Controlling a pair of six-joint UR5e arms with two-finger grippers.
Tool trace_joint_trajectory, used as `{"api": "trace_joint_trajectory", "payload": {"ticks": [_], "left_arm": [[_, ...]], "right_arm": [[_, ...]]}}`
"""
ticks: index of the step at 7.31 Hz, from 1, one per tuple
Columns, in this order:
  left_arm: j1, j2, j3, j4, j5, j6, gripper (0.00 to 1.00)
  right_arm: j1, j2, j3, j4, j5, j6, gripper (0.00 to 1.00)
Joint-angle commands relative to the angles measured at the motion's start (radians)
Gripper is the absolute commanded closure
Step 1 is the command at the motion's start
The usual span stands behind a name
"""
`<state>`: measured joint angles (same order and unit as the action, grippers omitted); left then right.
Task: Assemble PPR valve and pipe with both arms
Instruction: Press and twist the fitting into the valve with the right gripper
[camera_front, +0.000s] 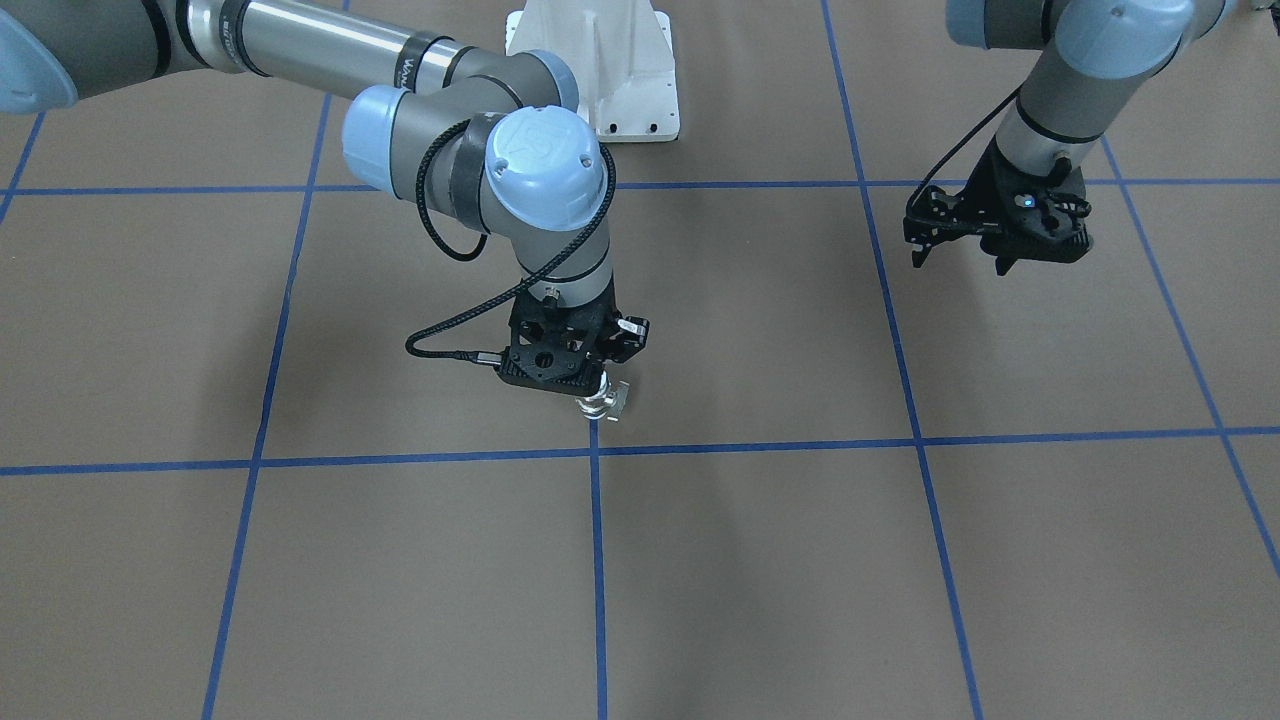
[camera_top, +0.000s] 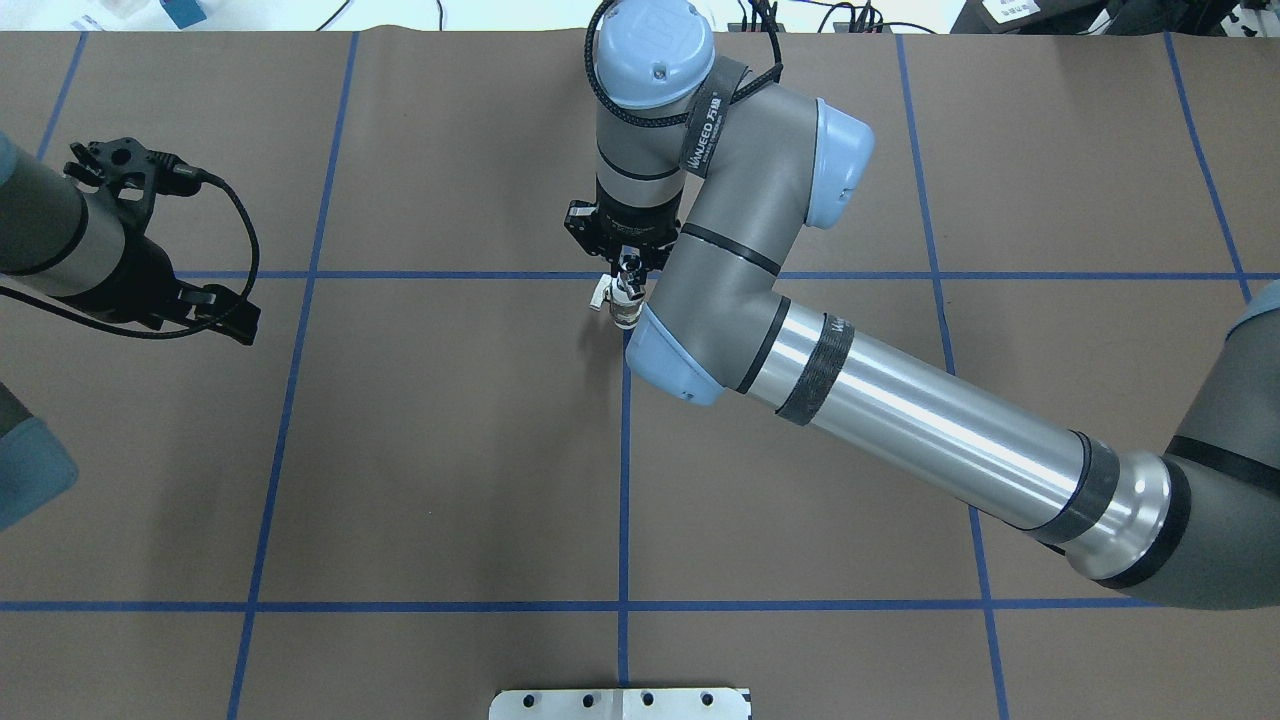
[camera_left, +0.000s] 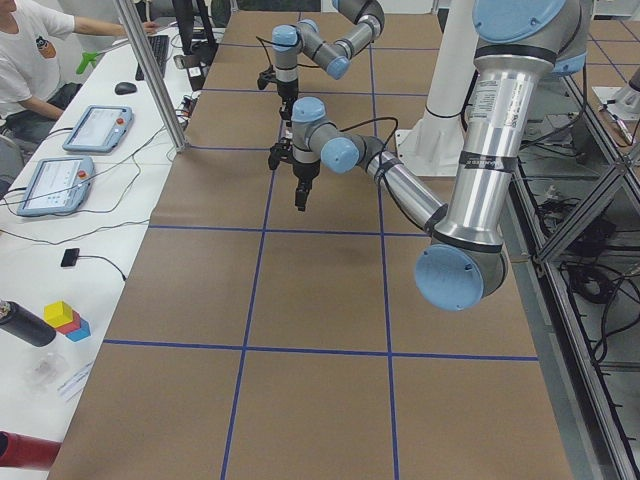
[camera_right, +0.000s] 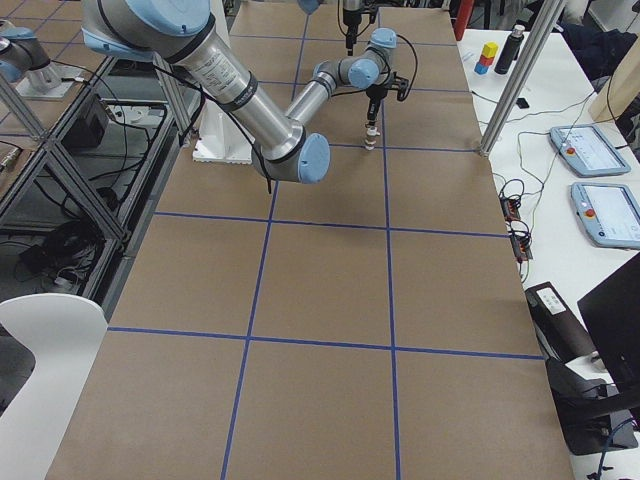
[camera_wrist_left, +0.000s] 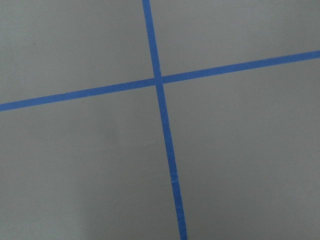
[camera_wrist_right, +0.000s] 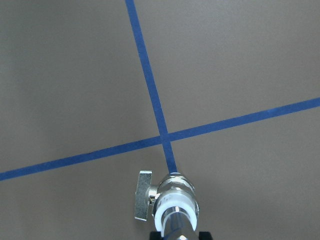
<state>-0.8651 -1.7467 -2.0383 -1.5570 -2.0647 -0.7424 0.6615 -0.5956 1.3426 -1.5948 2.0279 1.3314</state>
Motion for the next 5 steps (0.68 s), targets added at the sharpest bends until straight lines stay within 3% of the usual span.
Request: {"api": "trace_joint_trajectory", "payload": {"ticks": [1,4,5], "left_arm": [[0.0,-0.001,0.0,0.0,-0.002,0.0,0.01],[0.0,-0.001,0.001,0.0,0.0,-0.002,0.01],[0.0,-0.001,0.0,0.0,0.0,-0.002,0.01]], "right_arm": [[-0.002,0.002,-0.017,0.027,0.0,0.002,1.0],[-0.002,0.0,-0.017,0.027,0.0,-0.005,1.0],[-0.002,0.0,-0.017,0.027,0.0,-0.005,0.89]]}}
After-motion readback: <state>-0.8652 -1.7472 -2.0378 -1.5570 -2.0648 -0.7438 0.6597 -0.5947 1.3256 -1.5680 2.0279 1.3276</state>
